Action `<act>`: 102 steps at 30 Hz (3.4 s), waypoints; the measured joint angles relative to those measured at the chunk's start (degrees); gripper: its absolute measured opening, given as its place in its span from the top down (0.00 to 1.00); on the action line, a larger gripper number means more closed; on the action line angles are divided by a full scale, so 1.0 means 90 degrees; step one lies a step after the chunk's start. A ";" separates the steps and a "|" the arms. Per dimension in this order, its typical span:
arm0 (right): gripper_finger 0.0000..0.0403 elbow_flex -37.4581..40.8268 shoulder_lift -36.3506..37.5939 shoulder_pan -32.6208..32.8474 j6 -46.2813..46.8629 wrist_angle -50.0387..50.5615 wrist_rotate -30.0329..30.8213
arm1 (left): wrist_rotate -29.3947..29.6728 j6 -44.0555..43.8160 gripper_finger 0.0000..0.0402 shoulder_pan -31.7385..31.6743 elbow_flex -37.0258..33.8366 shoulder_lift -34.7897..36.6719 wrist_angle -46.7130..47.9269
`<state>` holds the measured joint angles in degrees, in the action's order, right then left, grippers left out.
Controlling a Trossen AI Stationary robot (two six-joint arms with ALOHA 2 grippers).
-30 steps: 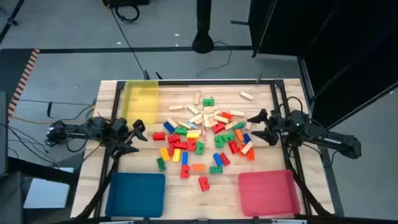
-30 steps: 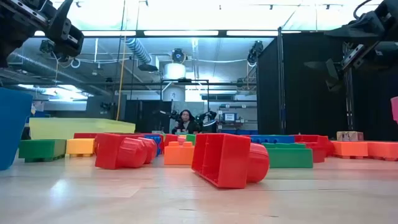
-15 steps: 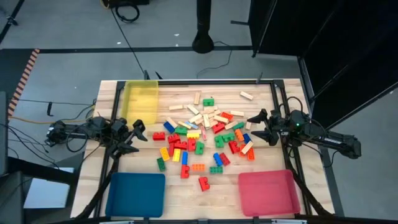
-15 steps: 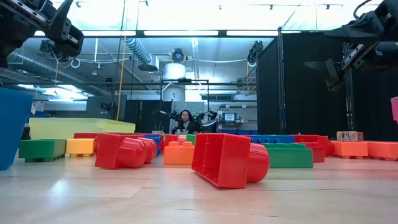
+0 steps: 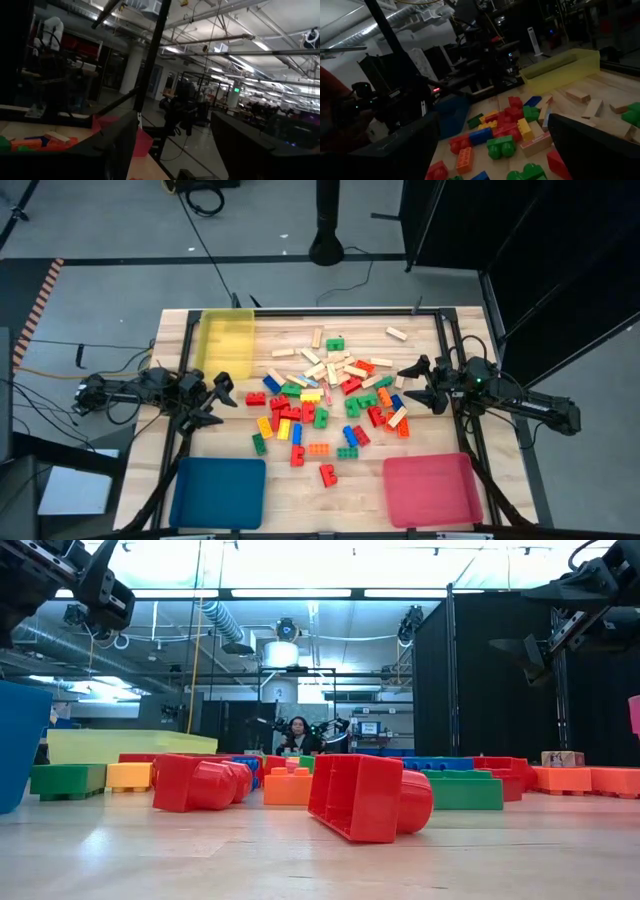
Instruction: Sort blocks by size
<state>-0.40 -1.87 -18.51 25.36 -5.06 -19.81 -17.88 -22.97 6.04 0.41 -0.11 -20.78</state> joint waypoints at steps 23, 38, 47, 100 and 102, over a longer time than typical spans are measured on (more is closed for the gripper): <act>0.06 0.0000 0.0002 -0.0001 0.0000 -0.0005 0.0069 | 0.1475 -0.0493 0.35 -0.0002 -0.0001 -0.0019 -0.2117; 0.07 0.0002 0.0002 -0.0008 -0.0458 -0.1924 0.3094 | 0.5232 -0.1225 0.35 0.0002 0.0870 -0.0538 -0.0597; 0.07 -0.0300 0.0005 -0.0008 -0.0687 -0.2761 0.3206 | 0.4577 -0.0701 0.35 0.0002 0.4513 -0.3757 0.3933; 0.07 -0.0393 0.0000 -0.0006 -0.0149 -0.1503 0.3368 | 0.2376 0.1879 0.38 -0.1396 0.3360 -0.8007 0.5326; 0.07 -0.0393 0.0000 -0.0006 -0.0143 -0.1496 0.3368 | 0.2135 0.1881 0.39 -0.1457 0.3334 -0.8134 0.5216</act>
<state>-3.95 -1.87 -18.57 24.08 -18.53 10.50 1.34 -6.04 -7.07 30.41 -73.31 26.16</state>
